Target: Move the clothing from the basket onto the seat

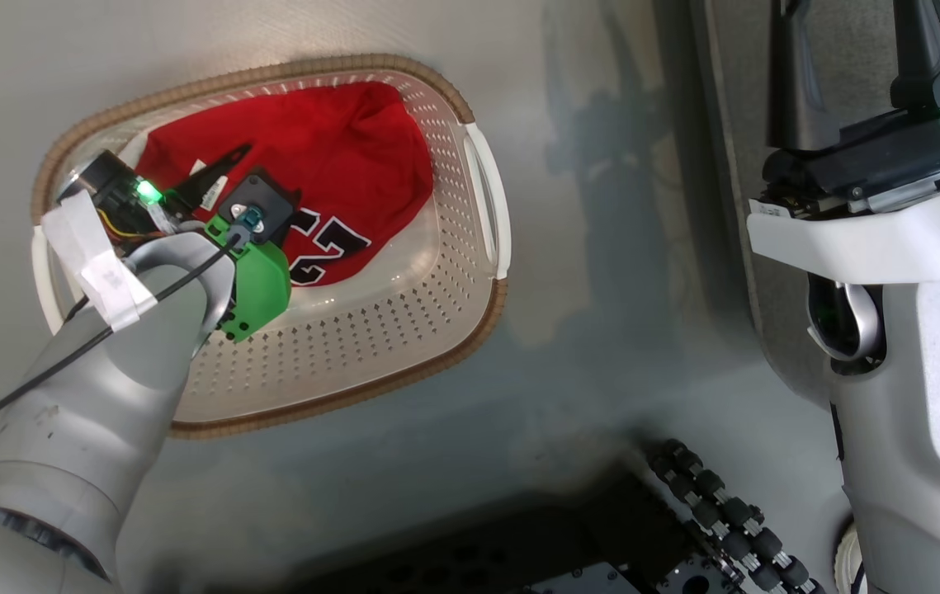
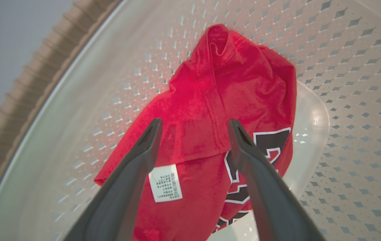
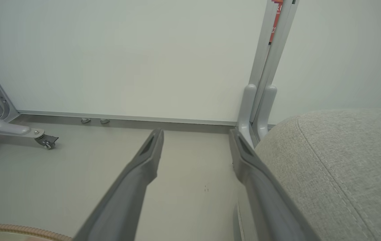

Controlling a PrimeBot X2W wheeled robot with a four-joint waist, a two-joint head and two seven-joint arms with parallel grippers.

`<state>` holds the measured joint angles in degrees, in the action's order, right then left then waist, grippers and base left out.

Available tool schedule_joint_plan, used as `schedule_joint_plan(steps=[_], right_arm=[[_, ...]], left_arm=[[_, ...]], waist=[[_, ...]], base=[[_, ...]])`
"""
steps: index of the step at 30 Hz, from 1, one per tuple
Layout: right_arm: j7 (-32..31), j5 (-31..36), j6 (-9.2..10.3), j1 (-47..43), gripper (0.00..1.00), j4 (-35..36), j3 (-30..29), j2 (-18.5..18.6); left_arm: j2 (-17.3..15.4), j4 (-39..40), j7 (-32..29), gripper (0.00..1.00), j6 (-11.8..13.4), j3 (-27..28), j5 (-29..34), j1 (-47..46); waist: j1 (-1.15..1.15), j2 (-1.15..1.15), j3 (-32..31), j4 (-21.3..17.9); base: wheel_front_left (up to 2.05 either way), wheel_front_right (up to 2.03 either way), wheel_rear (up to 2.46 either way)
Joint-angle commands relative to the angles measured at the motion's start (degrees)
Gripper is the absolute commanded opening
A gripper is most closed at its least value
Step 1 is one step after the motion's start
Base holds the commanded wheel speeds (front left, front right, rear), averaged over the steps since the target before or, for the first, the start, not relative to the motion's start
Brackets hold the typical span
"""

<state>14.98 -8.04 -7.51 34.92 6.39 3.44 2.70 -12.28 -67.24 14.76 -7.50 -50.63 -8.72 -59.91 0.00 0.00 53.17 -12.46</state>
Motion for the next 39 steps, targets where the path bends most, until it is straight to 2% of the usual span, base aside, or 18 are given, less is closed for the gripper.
schedule_joint_plan(steps=[1,16,30,31,32,33,39], right_arm=[[0.06,-0.21,0.04,0.78,1.00,0.47,0.12,0.11],[0.05,0.27,0.04,-0.93,1.00,3.70,0.57,0.11],[0.05,1.06,0.04,-4.08,1.00,6.24,-0.57,0.11],[0.06,1.17,0.04,-4.22,1.00,6.42,-0.77,0.11],[0.06,1.16,0.04,-4.38,1.00,6.53,-0.88,0.11],[0.06,1.18,0.04,-4.59,1.00,6.60,-1.01,0.11],[0.06,1.61,0.04,-4.55,1.00,6.96,-1.28,0.11]], left_arm=[[-0.43,-0.91,0.06,1.00,0.00,-0.43,0.34,-1.64],[-2.79,-6.07,-5.38,1.00,0.58,-7.40,5.10,-7.59],[-1.63,-6.60,-8.63,1.00,0.30,-11.85,7.54,-9.42],[-1.47,-6.62,-8.79,0.67,0.26,-12.09,7.62,-9.43],[-1.37,-6.63,-8.82,0.40,0.25,-12.33,7.73,-9.53],[-1.22,-6.66,-9.33,0.00,0.23,-12.77,7.90,-9.63],[-0.14,-6.63,-9.15,0.00,0.17,-13.73,7.60,-10.27]], waist=[[0.00,0.00,2.25,-0.67],[0.00,0.00,7.23,-1.91],[0.00,0.00,9.46,-1.54],[0.00,0.00,9.50,-1.39],[0.00,0.00,9.54,-1.31],[0.00,0.00,9.56,-1.22],[0.00,0.00,9.74,-0.71]], base=[[0.00,0.00,0.00],[0.00,0.00,0.00],[0.00,0.00,0.00],[0.00,0.00,0.00],[0.00,0.00,0.00],[0.00,0.00,0.00],[0.00,0.00,0.00]])
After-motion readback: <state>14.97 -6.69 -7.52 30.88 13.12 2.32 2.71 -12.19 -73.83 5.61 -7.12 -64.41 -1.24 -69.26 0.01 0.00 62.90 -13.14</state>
